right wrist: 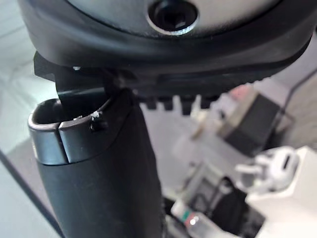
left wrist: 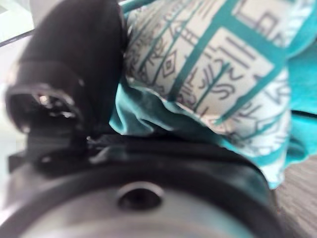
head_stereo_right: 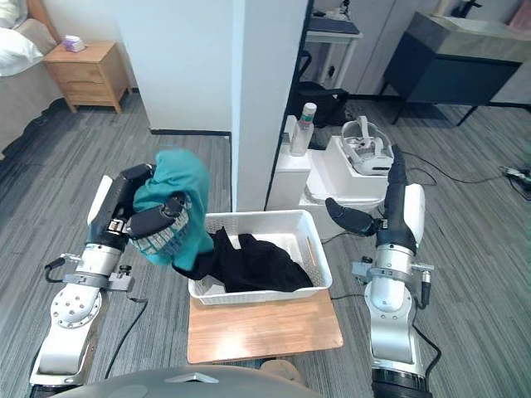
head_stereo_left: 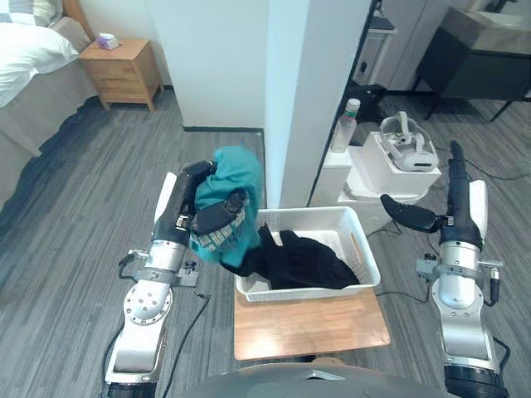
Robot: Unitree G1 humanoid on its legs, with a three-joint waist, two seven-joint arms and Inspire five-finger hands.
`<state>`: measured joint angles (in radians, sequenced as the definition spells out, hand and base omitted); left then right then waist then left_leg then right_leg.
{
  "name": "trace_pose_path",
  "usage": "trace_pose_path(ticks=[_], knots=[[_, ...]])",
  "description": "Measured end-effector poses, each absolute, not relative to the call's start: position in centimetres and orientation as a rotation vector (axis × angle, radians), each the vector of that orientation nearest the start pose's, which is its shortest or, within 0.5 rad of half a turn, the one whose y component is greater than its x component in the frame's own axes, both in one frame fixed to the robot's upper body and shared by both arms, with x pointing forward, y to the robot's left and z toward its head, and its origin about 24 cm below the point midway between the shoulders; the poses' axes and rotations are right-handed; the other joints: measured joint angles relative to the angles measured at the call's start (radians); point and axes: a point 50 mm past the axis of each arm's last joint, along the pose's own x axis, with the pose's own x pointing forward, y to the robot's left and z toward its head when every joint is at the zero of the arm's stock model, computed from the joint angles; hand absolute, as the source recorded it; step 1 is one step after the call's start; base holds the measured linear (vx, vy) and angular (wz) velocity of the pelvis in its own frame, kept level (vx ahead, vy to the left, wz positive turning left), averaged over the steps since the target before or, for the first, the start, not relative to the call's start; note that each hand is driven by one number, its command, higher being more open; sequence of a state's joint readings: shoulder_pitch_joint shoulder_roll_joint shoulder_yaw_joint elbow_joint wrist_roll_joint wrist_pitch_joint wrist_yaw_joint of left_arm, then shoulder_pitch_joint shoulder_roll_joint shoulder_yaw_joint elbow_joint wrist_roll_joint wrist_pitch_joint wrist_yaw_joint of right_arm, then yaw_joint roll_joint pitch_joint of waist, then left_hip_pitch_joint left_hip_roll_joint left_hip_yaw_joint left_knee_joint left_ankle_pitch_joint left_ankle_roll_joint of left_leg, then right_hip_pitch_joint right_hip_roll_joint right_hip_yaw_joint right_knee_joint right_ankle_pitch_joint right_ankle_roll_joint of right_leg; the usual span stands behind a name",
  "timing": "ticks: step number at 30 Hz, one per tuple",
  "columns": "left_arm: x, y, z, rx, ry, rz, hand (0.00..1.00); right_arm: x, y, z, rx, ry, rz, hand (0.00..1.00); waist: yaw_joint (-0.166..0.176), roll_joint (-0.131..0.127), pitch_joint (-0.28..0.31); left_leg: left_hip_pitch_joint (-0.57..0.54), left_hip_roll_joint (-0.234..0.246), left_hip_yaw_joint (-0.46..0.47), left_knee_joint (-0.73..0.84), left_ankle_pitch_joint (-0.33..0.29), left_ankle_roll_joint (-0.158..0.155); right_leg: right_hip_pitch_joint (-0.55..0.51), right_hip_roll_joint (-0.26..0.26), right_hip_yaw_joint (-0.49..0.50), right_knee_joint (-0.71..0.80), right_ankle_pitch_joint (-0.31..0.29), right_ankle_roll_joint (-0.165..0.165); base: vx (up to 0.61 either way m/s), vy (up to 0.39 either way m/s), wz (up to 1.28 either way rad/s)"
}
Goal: Tidy up the quilt and then pick up the clothes from the bed and put them into the laundry hamper
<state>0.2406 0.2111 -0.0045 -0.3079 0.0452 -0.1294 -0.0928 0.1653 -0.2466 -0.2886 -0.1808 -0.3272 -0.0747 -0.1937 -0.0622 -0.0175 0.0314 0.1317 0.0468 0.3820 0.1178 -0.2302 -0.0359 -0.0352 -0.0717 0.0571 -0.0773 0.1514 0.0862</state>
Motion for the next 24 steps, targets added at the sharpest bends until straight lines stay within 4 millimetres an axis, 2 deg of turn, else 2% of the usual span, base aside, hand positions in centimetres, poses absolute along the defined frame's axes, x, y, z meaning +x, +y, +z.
trace_pose_path(ticks=[6,10,15,18,21,23,24], knots=[[20.4,16.8,3.7,0.254,0.005,-0.189,0.0,19.1,-28.1,8.4,-0.618,-0.095,-0.454,1.0,-0.038,0.012,-0.008,0.018,0.002,0.043,-0.013,-0.008,-0.004,-0.01,0.013,0.04,0.0,0.001,0.001,-0.03,-0.021,-0.24],[20.5,16.5,2.5,0.324,0.05,-0.196,0.0,17.6,-28.5,7.4,-0.602,-0.025,-0.411,1.0,-0.06,0.017,-0.011,0.027,0.005,0.076,-0.018,-0.011,-0.007,-0.019,0.023,0.071,0.001,0.004,0.003,-0.03,-0.027,-0.24],[21.0,17.5,0.7,0.359,0.121,-0.155,0.0,14.8,-29.3,5.6,-0.557,0.087,-0.404,1.0,-0.098,0.041,-0.022,0.039,0.016,0.125,-0.017,-0.025,-0.014,-0.03,0.042,0.119,0.009,0.004,0.003,-0.04,-0.033,-0.25],[20.8,17.9,-0.4,0.405,0.172,-0.164,0.0,13.9,-29.4,5.1,-0.556,0.103,-0.404,1.0,-0.125,0.054,-0.021,0.057,0.02,0.153,-0.023,-0.028,-0.019,-0.033,0.057,0.146,0.016,0.004,0.003,-0.03,-0.035,-0.33],[20.5,17.6,-2.5,0.488,0.256,-0.214,0.0,12.8,-29.0,4.2,-0.537,0.119,-0.386,1.0,-0.142,0.06,-0.025,0.085,0.025,0.201,-0.035,-0.031,-0.025,-0.033,0.073,0.191,0.024,0.004,0.002,-0.02,-0.047,-0.43],[19.8,17.0,-4.1,0.545,0.314,-0.244,0.0,12.5,-28.5,3.8,-0.534,0.111,-0.342,1.0,-0.167,0.063,-0.026,0.091,0.029,0.225,-0.034,-0.037,-0.034,-0.036,0.085,0.214,0.024,0.003,0.002,0.0,-0.058,-0.42],[19.5,16.9,-4.8,0.579,0.341,-0.254,1.0,12.5,-28.3,3.6,-0.533,0.105,-0.321,1.0,-0.174,0.063,-0.027,0.093,0.03,0.242,-0.034,-0.039,-0.037,-0.044,0.093,0.232,0.024,0.004,0.003,0.01,-0.05,-0.35]])
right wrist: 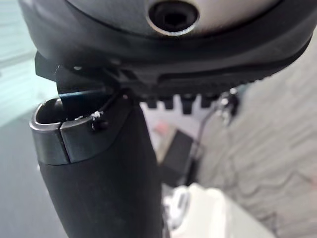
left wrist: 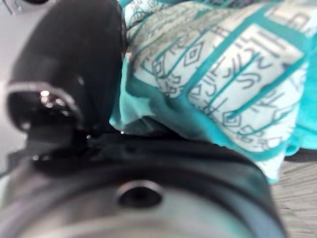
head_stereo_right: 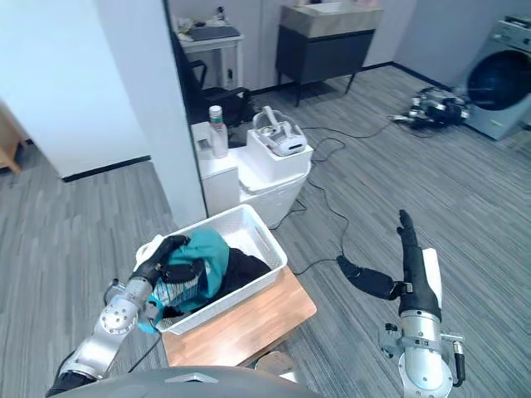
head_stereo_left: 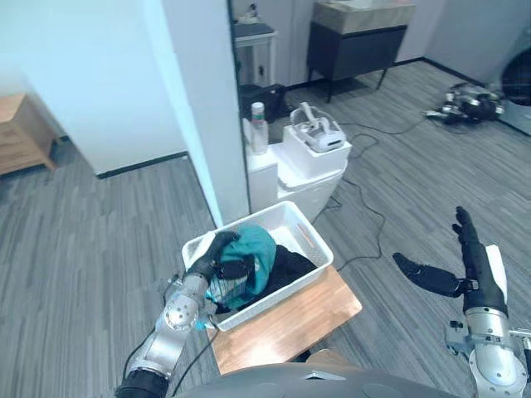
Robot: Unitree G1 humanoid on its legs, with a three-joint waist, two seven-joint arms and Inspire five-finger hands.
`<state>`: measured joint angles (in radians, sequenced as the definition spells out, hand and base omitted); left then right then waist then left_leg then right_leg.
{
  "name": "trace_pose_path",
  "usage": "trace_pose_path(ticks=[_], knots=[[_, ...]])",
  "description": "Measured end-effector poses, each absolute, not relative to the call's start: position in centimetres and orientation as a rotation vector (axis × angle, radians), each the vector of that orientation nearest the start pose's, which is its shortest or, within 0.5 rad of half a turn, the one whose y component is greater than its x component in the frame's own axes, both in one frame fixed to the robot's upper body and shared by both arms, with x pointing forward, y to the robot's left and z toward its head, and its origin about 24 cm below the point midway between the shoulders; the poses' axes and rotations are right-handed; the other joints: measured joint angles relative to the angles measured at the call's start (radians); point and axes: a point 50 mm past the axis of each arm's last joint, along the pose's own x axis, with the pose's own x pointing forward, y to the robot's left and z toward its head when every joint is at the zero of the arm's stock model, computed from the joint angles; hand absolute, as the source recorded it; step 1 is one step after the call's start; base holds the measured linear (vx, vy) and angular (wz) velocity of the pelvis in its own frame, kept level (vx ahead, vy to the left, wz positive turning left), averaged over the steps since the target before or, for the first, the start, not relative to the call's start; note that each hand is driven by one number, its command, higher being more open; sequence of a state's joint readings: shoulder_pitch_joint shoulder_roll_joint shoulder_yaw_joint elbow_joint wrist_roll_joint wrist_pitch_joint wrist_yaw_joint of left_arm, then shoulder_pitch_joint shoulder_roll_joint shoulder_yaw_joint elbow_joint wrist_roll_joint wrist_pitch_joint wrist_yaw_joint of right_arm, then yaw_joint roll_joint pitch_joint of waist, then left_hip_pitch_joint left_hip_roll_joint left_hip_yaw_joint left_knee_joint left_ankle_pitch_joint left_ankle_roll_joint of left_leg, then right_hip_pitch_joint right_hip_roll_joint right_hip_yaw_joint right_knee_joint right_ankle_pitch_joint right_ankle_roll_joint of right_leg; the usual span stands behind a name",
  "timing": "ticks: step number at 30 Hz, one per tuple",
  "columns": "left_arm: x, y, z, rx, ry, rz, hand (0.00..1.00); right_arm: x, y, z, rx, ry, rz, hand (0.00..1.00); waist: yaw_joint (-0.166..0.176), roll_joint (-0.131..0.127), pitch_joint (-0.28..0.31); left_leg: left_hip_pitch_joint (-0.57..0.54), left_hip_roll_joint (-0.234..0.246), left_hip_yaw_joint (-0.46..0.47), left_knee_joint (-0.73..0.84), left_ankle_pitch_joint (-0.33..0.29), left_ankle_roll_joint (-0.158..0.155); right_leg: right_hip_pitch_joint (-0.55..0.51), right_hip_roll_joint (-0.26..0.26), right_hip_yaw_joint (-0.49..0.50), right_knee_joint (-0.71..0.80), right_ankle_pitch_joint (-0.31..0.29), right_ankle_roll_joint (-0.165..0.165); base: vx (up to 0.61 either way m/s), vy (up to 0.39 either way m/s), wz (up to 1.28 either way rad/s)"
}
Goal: Tidy up the quilt and then pick up the clothes from the bed and put them into the laundry hamper
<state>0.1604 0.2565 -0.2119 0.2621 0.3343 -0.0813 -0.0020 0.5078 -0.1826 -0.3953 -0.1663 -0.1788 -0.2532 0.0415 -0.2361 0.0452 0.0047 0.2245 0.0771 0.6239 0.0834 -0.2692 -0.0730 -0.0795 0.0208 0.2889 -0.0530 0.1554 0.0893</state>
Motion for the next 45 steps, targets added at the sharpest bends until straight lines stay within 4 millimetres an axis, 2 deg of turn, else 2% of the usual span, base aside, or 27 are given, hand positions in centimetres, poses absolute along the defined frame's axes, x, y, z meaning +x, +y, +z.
trace_pose_path(ticks=[4,8,15,21,26,28,30,32,34,36,38,40,41,43,45], knots=[[19.0,17.4,-6.1,0.665,0.387,-0.232,1.0,11.9,-27.8,2.8,-0.527,0.126,-0.265,1.0,-0.023,-0.001,0.002,0.005,0.004,0.023,-0.006,0.0,-0.002,-0.009,0.012,0.024,0.0,0.002,-0.001,0.03,-0.072,-0.23],[18.4,19.0,-6.9,0.716,0.434,-0.177,1.0,11.4,-27.1,1.1,-0.495,0.188,-0.19,1.0,-0.042,0.004,0.007,0.029,0.002,0.044,-0.023,0.004,-0.009,-0.002,0.021,0.039,0.0,0.004,-0.003,0.04,-0.046,-0.12],[18.5,20.2,-6.7,0.745,0.422,-0.108,1.0,10.1,-26.8,-0.5,-0.474,0.26,-0.12,1.0,-0.042,0.012,0.021,0.094,-0.002,0.046,-0.036,0.004,-0.01,0.056,0.024,0.046,0.002,-0.001,-0.008,0.0,-0.038,0.01],[18.8,21.7,-5.9,0.781,0.392,-0.128,1.0,9.7,-27.2,-0.6,-0.443,0.271,-0.127,1.0,-0.043,0.01,0.027,0.094,-0.003,0.026,-0.036,0.005,-0.011,0.065,0.016,0.04,0.0,-0.002,-0.008,-0.02,-0.066,0.07],[21.8,23.5,-1.6,0.704,0.225,-0.069,1.0,9.7,-27.7,-0.4,-0.45,0.267,-0.132,1.0,-0.039,0.014,0.02,0.053,-0.006,-0.026,-0.041,0.02,-0.005,0.044,-0.002,-0.004,-0.002,-0.003,-0.009,0.03,-0.06,0.28],[23.0,24.0,0.4,0.631,0.149,-0.033,1.0,9.9,-27.6,-0.4,-0.447,0.265,-0.128,1.0,-0.034,0.012,0.019,0.041,-0.009,-0.042,-0.058,0.033,-0.005,0.033,-0.005,-0.016,-0.002,-0.004,-0.01,0.05,-0.051,0.22],[24.3,24.2,3.2,0.463,0.049,-0.015,1.0,10.0,-27.6,-0.7,-0.44,0.28,-0.126,1.0,-0.013,0.013,0.019,0.033,-0.009,-0.054,-0.069,0.046,-0.005,0.026,-0.005,-0.028,-0.002,-0.004,-0.01,0.06,-0.053,0.18],[24.6,23.9,5.1,0.376,-0.029,-0.031,1.0,10.0,-27.6,-1.3,-0.434,0.309,-0.124,1.0,-0.01,0.013,0.019,0.028,-0.005,-0.075,-0.075,0.052,-0.006,0.027,-0.006,-0.042,-0.001,-0.004,-0.01,0.04,-0.049,0.29],[24.7,23.5,6.9,0.314,-0.107,-0.055,1.0,9.8,-27.6,-2.0,-0.425,0.354,-0.124,1.0,0.01,0.013,0.019,0.027,-0.001,-0.086,-0.075,0.056,-0.006,0.03,-0.006,-0.05,0.0,-0.005,-0.01,0.03,-0.065,0.25],[24.4,23.1,8.8,0.225,-0.196,-0.059,1.0,9.3,-27.8,-3.7,-0.412,0.444,-0.138,1.0,0.023,0.013,0.02,0.027,0.0,-0.119,-0.074,0.062,-0.005,0.046,-0.016,-0.078,0.0,-0.014,-0.007,-0.01,-0.066,0.4],[24.0,23.1,9.5,0.14,-0.229,-0.037,1.0,8.3,-28.1,-5.4,-0.409,0.54,-0.169,1.0,0.042,0.015,0.021,0.028,0.0,-0.144,-0.071,0.065,-0.002,0.057,-0.023,-0.099,0.004,-0.026,-0.007,-0.03,-0.068,0.44],[23.3,23.7,9.4,0.048,-0.224,0.014,1.0,7.1,-28.3,-7.3,-0.4,0.654,-0.199,1.0,0.059,0.014,0.024,0.027,0.001,-0.169,-0.068,0.069,0.003,0.067,-0.03,-0.12,0.01,-0.041,-0.014,-0.06,-0.077,0.42],[22.9,24.2,8.5,-0.002,-0.18,0.059,1.0,6.1,-28.5,-8.5,-0.381,0.735,-0.233,1.0,0.071,0.01,0.028,0.027,0.003,-0.183,-0.068,0.07,0.005,0.073,-0.033,-0.133,0.017,-0.053,-0.016,-0.07,-0.081,0.46],[21.6,25.3,6.5,-0.088,-0.069,0.145,1.0,4.6,-28.7,-10.0,-0.352,0.851,-0.283,1.0,0.085,0.018,0.027,0.026,0.006,-0.207,-0.065,0.071,0.006,0.086,-0.038,-0.159,0.016,-0.06,-0.025,-0.06,-0.068,0.4],[20.3,26.6,3.4,-0.172,0.078,0.237,1.0,3.0,-28.8,-11.3,-0.318,0.955,-0.342,1.0,0.099,0.019,0.027,0.022,0.007,-0.228,-0.065,0.074,0.008,0.093,-0.043,-0.179,0.016,-0.061,-0.025,-0.04,-0.049,0.34]])
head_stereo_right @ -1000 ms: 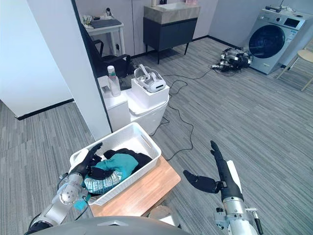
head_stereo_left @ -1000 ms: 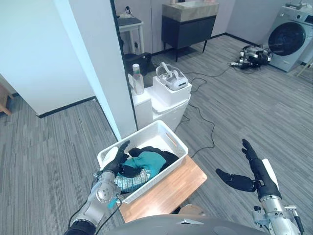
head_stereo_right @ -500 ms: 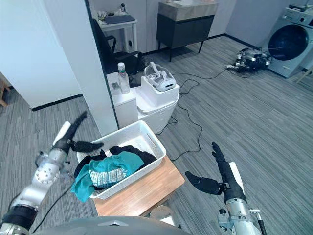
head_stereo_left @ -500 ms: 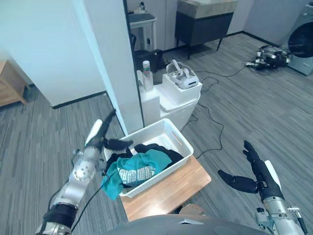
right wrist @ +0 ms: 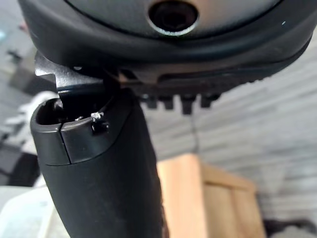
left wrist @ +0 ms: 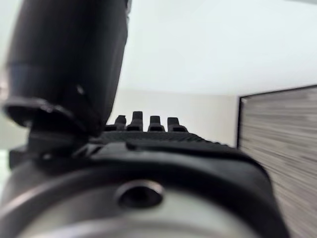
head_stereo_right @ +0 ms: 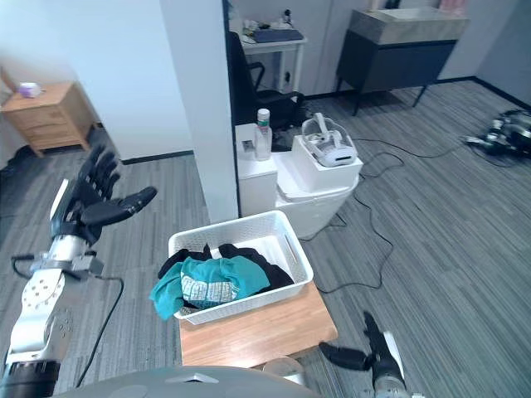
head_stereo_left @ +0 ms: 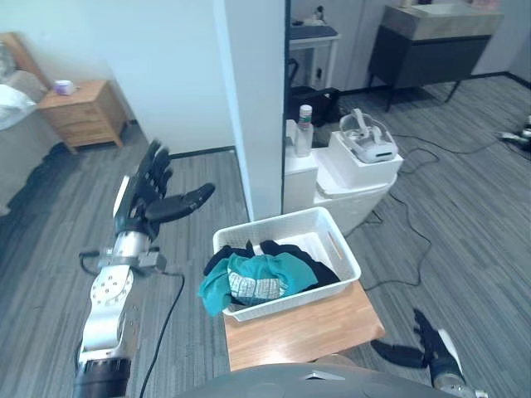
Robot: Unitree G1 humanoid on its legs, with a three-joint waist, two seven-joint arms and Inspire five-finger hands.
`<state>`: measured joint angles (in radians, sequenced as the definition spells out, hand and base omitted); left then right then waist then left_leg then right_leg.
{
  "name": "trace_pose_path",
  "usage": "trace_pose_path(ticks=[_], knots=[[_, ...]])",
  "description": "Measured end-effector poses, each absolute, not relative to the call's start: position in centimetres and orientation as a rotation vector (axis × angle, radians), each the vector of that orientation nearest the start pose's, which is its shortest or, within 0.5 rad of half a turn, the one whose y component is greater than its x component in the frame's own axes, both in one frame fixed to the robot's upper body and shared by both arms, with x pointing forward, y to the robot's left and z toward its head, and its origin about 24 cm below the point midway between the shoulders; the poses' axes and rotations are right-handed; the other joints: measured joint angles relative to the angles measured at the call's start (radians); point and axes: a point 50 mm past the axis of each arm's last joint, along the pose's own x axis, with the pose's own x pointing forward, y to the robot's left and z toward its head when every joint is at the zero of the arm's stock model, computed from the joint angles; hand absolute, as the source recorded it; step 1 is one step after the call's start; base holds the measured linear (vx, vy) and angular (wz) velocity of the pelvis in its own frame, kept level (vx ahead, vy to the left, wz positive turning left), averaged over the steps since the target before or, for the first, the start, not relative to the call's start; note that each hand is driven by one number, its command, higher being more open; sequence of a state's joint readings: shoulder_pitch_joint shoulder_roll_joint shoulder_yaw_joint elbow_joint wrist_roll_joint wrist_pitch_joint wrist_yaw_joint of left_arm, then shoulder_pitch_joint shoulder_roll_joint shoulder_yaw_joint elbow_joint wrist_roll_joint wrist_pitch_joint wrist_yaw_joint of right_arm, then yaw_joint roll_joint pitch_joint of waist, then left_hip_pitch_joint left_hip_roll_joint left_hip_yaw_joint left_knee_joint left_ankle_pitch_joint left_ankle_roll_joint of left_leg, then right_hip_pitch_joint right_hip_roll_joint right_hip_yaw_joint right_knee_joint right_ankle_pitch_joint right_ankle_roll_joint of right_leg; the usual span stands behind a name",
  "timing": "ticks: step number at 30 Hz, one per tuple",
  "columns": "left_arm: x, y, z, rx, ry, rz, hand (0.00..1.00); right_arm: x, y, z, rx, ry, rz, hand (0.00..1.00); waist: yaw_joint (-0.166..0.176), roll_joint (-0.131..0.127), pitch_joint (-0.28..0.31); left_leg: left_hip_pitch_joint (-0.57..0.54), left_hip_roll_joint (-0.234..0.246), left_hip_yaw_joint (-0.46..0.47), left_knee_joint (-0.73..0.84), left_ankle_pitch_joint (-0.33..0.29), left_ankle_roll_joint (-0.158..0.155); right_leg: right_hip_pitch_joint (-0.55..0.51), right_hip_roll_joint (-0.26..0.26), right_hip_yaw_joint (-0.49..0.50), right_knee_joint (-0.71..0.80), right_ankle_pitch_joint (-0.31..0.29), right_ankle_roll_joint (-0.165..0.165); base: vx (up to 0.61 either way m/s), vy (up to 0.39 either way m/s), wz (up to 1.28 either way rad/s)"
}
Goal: Tidy up the quilt and then pick up the clothes from the bed and put them into the laundry hamper
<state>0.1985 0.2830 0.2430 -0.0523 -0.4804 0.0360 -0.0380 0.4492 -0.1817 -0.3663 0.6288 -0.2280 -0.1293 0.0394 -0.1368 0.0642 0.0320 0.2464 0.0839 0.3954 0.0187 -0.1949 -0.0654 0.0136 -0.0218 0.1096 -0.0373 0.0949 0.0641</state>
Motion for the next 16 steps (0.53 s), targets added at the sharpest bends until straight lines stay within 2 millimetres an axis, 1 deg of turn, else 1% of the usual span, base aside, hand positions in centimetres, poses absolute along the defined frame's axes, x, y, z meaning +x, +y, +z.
trace_pose_path(ticks=[1,2,3,4,5,6,7,8,9,10,11,12,14,15,16], knots=[[18.6,27.8,0.1,-0.216,0.229,0.336,1.0,2.0,-28.9,-12.1,-0.289,1.023,-0.388,1.0,0.006,-0.001,0.0,-0.008,0.0,-0.019,0.002,0.002,0.0,0.002,-0.005,-0.019,-0.001,0.0,0.0,-0.04,-0.043,0.35],[17.2,28.4,-2.2,-0.249,0.328,0.401,1.0,1.4,-29.0,-12.5,-0.269,1.055,-0.417,1.0,0.008,-0.002,0.001,-0.015,0.0,-0.025,0.007,0.002,0.0,0.002,-0.007,-0.026,-0.002,0.0,0.0,-0.03,-0.041,0.28],[16.1,28.6,-3.7,-0.264,0.395,0.44,1.0,1.0,-29.1,-12.8,-0.254,1.077,-0.436,1.0,0.013,-0.003,0.001,-0.018,0.001,-0.029,0.009,0.002,-0.001,0.001,-0.008,-0.029,-0.004,0.0,0.0,-0.01,-0.03,0.16],[13.1,28.7,-7.1,-0.3,0.555,0.527,1.0,-0.2,-29.2,-13.3,-0.212,1.128,-0.483,1.0,0.028,-0.008,0.0,-0.022,0.003,-0.037,0.011,0.001,-0.001,0.002,-0.008,-0.034,-0.007,0.001,0.001,0.01,-0.032,0.11],[11.0,28.6,-8.7,-0.323,0.64,0.571,1.0,-0.8,-29.0,-13.5,-0.18,1.147,-0.515,1.0,0.034,-0.016,0.0,-0.027,0.004,-0.037,0.011,0.0,-0.002,0.002,-0.008,-0.038,-0.01,0.001,0.002,0.01,-0.029,0.11],[9.6,28.5,-9.7,-0.335,0.695,0.599,1.0,-1.2,-28.8,-13.7,-0.162,1.158,-0.531,1.0,0.039,-0.022,0.0,-0.029,0.005,-0.038,0.011,0.0,-0.002,0.002,-0.008,-0.04,-0.013,0.001,0.002,0.04,-0.025,0.05],[6.1,28.2,-11.6,-0.359,0.814,0.667,1.0,-1.9,-28.2,-14.1,-0.125,1.177,-0.556,1.0,0.054,-0.033,-0.002,-0.03,0.008,-0.037,0.011,-0.001,-0.004,0.002,-0.005,-0.041,-0.016,0.001,0.001,0.04,-0.02,0.02],[4.7,28.1,-12.2,-0.365,0.859,0.693,1.0,-2.0,-28.0,-14.2,-0.115,1.184,-0.557,1.0,0.056,-0.038,-0.005,-0.03,0.009,-0.037,0.011,-0.001,-0.005,0.002,-0.004,-0.044,-0.016,0.001,0.001,0.04,-0.019,0.01],[2.1,27.9,-13.1,-0.36,0.949,0.724,1.0,-2.1,-27.5,-14.4,-0.096,1.189,-0.556,1.0,0.062,-0.046,-0.006,-0.029,0.012,-0.037,0.01,-0.002,-0.007,0.002,-0.002,-0.048,-0.016,-0.001,-0.001,0.04,-0.012,0.01],[1.0,27.9,-13.4,-0.361,0.988,0.74,1.0,-2.1,-27.3,-14.5,-0.084,1.188,-0.558,1.0,0.067,-0.05,-0.007,-0.029,0.013,-0.036,0.009,-0.003,-0.009,0.001,0.0,-0.047,-0.017,-0.001,-0.002,0.05,-0.01,-0.09],[-0.8,27.9,-13.9,-0.371,1.044,0.763,1.0,-1.8,-26.9,-14.7,-0.062,1.181,-0.564,1.0,0.082,-0.063,-0.009,-0.027,0.014,-0.028,0.01,-0.004,-0.011,-0.001,0.003,-0.044,-0.017,-0.001,-0.002,0.04,-0.01,-0.13],[-2.1,27.7,-14.2,-0.371,1.092,0.759,1.0,-1.3,-26.7,-14.8,-0.043,1.165,-0.566,1.0,0.087,-0.071,-0.011,-0.027,0.013,-0.025,0.011,-0.004,-0.012,-0.002,0.003,-0.044,-0.017,-0.001,-0.002,0.02,-0.008,-0.12],[-3.4,27.1,-14.6,-0.375,1.148,0.706,1.0,-0.5,-26.6,-14.8,-0.023,1.134,-0.578,1.0,0.089,-0.07,-0.013,-0.025,0.009,-0.024,0.012,-0.004,-0.012,-0.002,0.001,-0.044,-0.016,-0.001,-0.002,-0.03,-0.011,-0.01],[-3.9,26.5,-14.9,-0.375,1.172,0.652,1.0,-0.3,-26.6,-14.9,-0.006,1.123,-0.59,1.0,0.089,-0.063,-0.017,-0.025,0.008,-0.024,0.012,-0.004,-0.012,-0.001,0.002,-0.045,-0.015,-0.001,-0.002,-0.04,-0.016,0.02],[-4.0,26.1,-15.0,-0.375,1.18,0.622,1.0,-0.3,-26.6,-14.9,0.007,1.12,-0.599,1.0,0.09,-0.059,-0.02,-0.025,0.007,-0.025,0.012,-0.004,-0.012,-0.001,0.001,-0.045,-0.015,-0.001,-0.002,0.0,0.0,0.0]])
